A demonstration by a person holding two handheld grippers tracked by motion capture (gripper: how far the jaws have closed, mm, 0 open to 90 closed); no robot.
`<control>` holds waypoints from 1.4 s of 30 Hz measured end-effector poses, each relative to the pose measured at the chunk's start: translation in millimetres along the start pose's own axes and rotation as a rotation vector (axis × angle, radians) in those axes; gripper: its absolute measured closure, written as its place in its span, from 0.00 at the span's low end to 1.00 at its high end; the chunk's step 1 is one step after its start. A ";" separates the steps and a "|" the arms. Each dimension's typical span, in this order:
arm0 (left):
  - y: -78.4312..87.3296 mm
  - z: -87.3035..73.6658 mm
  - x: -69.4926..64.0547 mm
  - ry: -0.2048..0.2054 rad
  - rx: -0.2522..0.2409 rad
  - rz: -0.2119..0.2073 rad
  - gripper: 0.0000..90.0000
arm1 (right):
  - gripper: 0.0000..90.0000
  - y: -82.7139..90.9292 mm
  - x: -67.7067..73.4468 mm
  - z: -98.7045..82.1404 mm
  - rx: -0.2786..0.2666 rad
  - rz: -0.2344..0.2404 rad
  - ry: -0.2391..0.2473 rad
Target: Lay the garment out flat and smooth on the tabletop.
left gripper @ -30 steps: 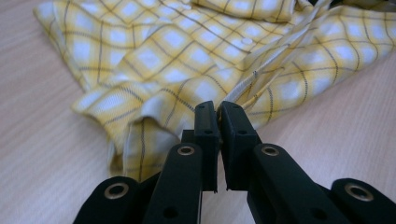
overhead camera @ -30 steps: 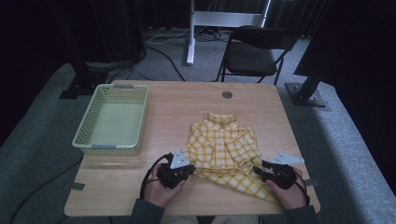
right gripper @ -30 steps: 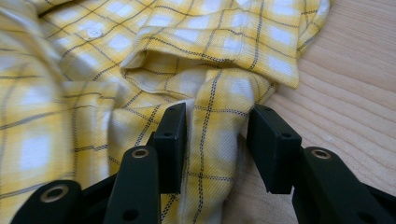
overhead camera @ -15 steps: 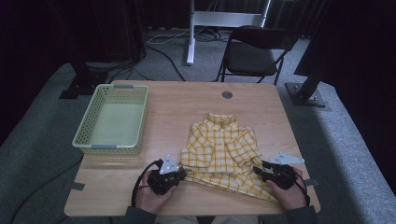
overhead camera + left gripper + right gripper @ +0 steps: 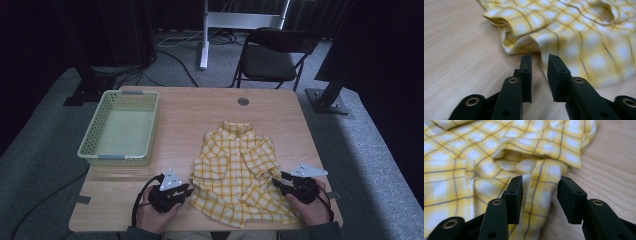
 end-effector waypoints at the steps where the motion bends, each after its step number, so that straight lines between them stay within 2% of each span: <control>1: 0.8 0.5 0.9 0.006 -0.005 -0.001 0.80 | 0.61 1.9 0.8 1.6 -0.005 -0.001 0.004; 6: -0.2 1.2 0.2 0.006 -0.007 -0.002 0.76 | 0.60 10.2 6.1 9.6 -0.032 -0.005 0.026; 10: -3.3 5.0 -2.2 0.000 -0.009 -0.004 0.73 | 0.61 13.9 15.6 13.7 -0.045 0.027 0.043; 14: -5.9 9.9 -3.7 -0.009 -0.009 0.000 0.72 | 0.62 9.4 20.1 11.3 -0.027 0.041 0.049; 19: -8.9 13.9 -4.6 -0.013 -0.005 0.008 0.71 | 0.70 1.4 26.6 3.3 0.007 0.073 0.064; 27: -14.6 17.1 -9.8 -0.036 0.010 0.018 0.70 | 0.70 -8.4 33.4 -4.4 0.058 0.065 0.112; 34: -19.8 20.5 -13.5 -0.048 0.017 0.005 0.69 | 0.69 -7.6 44.7 -5.8 0.061 0.126 0.122; 39: -23.8 20.1 -15.9 -0.051 0.026 -0.001 0.68 | 0.68 -5.9 54.3 -7.7 0.059 0.181 0.105; 42: -25.0 18.9 -16.2 -0.058 0.037 -0.003 0.68 | 0.68 -5.7 56.4 -7.8 0.057 0.192 0.107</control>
Point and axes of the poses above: each handheld gripper's, and its own axes: y roughly backward along the jaws, z roughly out of its top, x roughly to its left, the point moved 9 cm from there along -y, roughly forward along the jaws, and after that the axes turned 2 degrees about -y, right-handed, at the moved point
